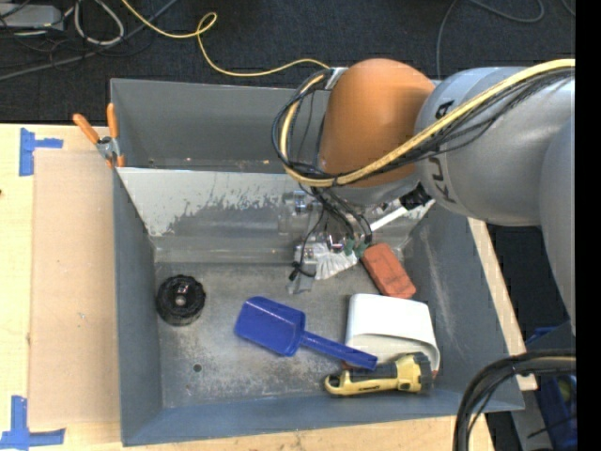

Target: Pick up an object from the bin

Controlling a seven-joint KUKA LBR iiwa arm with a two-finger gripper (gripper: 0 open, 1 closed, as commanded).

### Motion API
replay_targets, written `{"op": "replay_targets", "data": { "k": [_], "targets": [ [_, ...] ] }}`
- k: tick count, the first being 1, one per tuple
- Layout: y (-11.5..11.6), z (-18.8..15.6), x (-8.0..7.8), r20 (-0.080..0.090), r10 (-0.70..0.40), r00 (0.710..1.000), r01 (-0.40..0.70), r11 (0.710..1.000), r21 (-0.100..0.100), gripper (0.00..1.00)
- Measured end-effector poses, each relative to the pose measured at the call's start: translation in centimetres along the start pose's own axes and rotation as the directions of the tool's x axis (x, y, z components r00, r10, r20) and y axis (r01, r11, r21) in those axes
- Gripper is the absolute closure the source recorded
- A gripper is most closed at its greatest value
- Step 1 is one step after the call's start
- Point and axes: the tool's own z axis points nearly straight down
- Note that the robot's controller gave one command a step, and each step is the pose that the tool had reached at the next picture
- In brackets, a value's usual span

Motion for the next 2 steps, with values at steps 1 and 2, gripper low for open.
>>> {"op": "replay_targets", "data": {
  "k": [1,2],
  "targets": [
    [0.0,0.0,0.0,0.000,0.000,1.000,0.000,1.000,0.000,0.00],
    [-0.1,3.5,1.5,0.006,-0.138,0.990,0.138,0.990,0.000,0.00]
  ]
}}
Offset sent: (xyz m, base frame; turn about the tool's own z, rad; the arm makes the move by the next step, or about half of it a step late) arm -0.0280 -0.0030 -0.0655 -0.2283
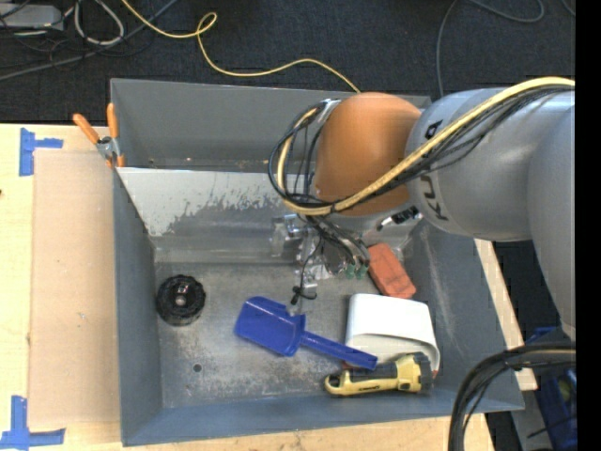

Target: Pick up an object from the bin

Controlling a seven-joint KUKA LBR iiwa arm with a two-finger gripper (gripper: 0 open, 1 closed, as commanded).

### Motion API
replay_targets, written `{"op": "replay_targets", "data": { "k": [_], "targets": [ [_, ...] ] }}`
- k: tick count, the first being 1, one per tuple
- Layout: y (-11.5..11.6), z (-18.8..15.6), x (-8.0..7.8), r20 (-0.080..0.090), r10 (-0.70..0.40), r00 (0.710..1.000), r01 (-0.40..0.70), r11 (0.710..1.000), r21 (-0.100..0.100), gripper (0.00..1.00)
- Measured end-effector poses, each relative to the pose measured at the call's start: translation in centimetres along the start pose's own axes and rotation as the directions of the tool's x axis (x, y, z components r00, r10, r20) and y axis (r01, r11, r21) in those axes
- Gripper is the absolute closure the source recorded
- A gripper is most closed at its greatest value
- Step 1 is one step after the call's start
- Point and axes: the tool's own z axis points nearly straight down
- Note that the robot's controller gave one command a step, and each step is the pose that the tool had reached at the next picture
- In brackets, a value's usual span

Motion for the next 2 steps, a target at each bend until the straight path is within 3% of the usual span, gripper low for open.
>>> {"op": "replay_targets", "data": {
  "k": [1,2],
  "targets": [
    [-2.5,2.5,1.6,-0.008,-0.068,0.998,0.068,0.998,-0.001,0.00],
    [-0.5,5.3,5.5,-0.008,-0.258,0.966,0.258,0.966,-0.004,0.00]
  ]
}}
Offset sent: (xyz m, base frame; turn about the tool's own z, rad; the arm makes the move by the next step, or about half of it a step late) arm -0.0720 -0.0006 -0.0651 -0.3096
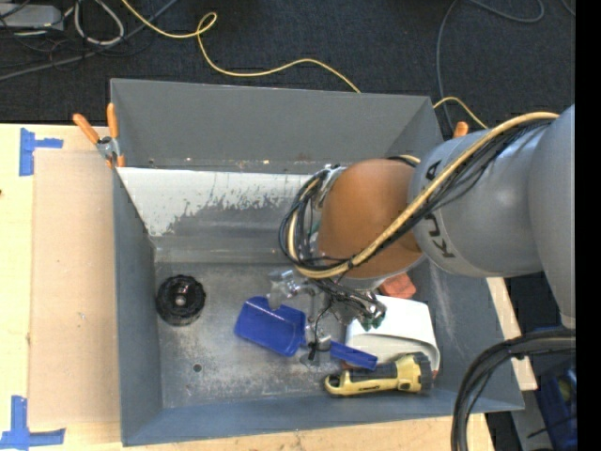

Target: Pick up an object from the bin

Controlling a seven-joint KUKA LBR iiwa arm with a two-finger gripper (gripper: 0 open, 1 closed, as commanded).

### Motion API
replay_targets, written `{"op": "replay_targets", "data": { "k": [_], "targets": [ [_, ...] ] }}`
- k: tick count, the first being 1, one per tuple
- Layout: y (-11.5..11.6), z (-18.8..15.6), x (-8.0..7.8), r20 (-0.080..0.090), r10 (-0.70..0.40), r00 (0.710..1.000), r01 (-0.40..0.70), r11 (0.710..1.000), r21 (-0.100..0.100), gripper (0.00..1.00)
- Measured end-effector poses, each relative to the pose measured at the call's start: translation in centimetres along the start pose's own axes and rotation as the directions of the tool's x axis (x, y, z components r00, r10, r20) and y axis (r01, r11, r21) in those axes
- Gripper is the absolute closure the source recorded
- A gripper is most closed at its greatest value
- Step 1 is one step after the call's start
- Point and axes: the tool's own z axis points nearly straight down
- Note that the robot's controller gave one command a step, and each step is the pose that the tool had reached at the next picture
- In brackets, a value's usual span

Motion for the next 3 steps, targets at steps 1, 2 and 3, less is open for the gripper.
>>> {"op": "replay_targets", "data": {
  "k": [1,2,3],
  "targets": [
    [-0.2,-0.6,-0.1,0.000,0.017,1.000,-0.017,1.000,0.001,0.00],
    [-3.4,3.2,-2.1,-0.001,-0.025,1.000,0.025,1.000,-0.001,0.00],
    [-6.0,3.8,-4.3,0.006,0.076,0.997,-0.076,0.997,-0.005,1.00]
  ]
}}
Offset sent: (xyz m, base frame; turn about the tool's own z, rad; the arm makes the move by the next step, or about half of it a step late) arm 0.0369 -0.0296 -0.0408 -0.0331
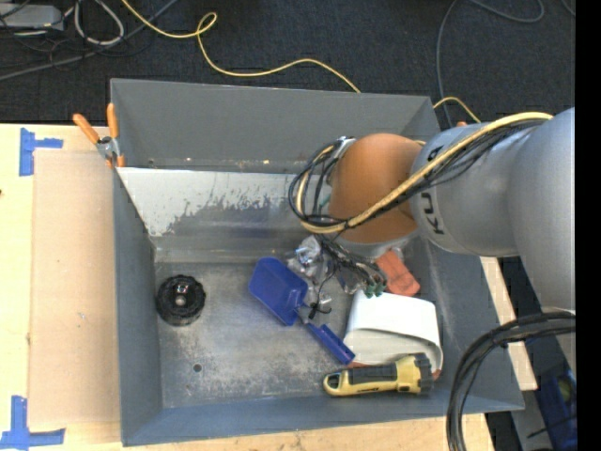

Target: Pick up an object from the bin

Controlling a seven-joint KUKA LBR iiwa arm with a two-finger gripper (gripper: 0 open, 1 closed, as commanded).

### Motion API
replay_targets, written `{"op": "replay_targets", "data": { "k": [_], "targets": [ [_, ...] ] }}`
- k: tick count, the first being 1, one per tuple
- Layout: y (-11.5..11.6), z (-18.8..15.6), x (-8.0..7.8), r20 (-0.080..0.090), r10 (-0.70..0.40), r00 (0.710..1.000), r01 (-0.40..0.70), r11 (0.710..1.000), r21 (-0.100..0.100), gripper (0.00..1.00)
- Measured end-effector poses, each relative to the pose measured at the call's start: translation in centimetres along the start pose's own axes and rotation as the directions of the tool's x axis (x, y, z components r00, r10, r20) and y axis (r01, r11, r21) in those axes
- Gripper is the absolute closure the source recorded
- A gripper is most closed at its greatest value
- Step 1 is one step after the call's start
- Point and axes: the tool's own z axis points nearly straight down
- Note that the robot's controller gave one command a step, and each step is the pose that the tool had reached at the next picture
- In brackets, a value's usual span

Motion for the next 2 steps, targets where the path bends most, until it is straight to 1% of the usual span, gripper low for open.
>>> {"op": "replay_targets", "data": {
  "k": [1,2],
  "targets": [
    [0.0,0.0,0.0,0.000,0.000,1.000,0.000,1.000,0.000,1.00],
    [0.4,-2.0,-0.2,-0.002,-0.016,1.000,0.016,1.000,-0.003,1.00]
  ]
}}
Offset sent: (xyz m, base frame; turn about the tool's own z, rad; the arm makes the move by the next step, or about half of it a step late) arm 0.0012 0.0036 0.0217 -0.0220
